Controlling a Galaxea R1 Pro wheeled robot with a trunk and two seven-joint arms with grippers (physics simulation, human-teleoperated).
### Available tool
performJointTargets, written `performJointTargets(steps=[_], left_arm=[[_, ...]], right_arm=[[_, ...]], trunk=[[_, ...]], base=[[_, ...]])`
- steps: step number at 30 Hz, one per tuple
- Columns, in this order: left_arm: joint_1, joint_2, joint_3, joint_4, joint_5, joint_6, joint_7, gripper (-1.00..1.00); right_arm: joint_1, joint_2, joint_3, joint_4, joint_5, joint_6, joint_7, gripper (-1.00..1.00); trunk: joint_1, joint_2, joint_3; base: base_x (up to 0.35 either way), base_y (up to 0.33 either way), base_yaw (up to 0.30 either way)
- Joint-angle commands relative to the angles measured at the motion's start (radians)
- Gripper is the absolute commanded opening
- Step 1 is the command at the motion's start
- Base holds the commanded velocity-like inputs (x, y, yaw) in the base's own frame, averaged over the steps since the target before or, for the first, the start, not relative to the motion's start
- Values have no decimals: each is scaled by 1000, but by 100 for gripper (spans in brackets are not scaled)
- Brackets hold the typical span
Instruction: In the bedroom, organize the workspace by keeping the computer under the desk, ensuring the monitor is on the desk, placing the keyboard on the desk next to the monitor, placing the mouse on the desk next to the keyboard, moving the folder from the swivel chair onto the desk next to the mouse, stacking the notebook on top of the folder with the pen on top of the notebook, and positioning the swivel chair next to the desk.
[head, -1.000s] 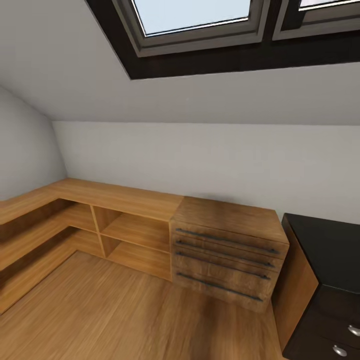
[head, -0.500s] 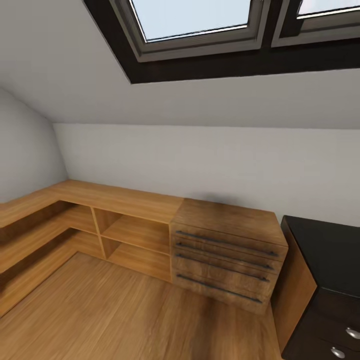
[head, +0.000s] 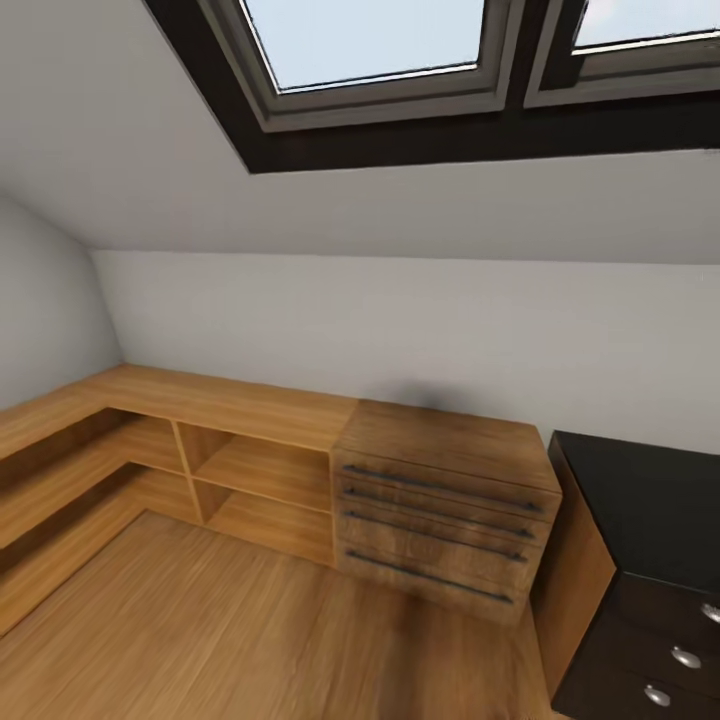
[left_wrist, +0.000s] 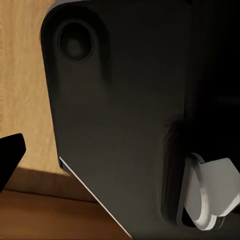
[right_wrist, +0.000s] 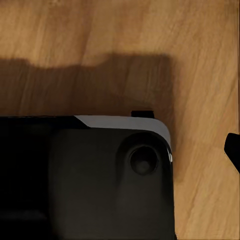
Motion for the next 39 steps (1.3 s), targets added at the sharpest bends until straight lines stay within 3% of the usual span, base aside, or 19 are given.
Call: performJointTargets(steps=[1,7,9,16,22,25,28,32,35,39], left_arm=[[0,0,-1,-2,-2,0,-1,100],[0,6,0,-16,-2,0,0,100],[0,22,0,-78,0,0,1,100],[0,32,1,-123,1,-1,1,100],[0,54,7,-149,8,-95,4,100],[0,57,28,-152,36,-141,5,100],[0,63,75,-153,117,-230,5,100],[0,73,101,-155,211,-267,4,100],[0,80,106,-155,240,-287,4,100],[0,102,110,-155,264,-378,1,100]], right_arm=[[-1,1,-1,-10,-4,-8,0,100],[0,1,-3,-47,-8,-31,0,100],[0,1,-3,-69,-9,-84,1,100],[-1,3,-4,-75,-9,-180,4,100],[-2,0,-4,-145,-9,-258,5,100],[-2,0,-5,-165,-8,-270,5,100],[-2,-1,-4,-184,-7,-277,6,100],[-2,-2,-3,-210,-3,-278,6,100],[-2,-2,-3,-216,-2,-278,6,100],[-2,-3,0,-222,4,-282,7,100]], trunk=[[-4,7,2],[-27,49,18],[-35,63,24],[-61,112,46],[-84,154,65],[-96,175,74],[-107,196,83],[-123,224,96],[-130,238,102],[-130,238,102]], base=[[0,0,-239],[0,0,-247],[0,0,-275],[0,0,-289],[0,0,-298],[0,0,-299],[0,0,-300],[0,0,-300],[0,0,-300],[0,0,-292]])
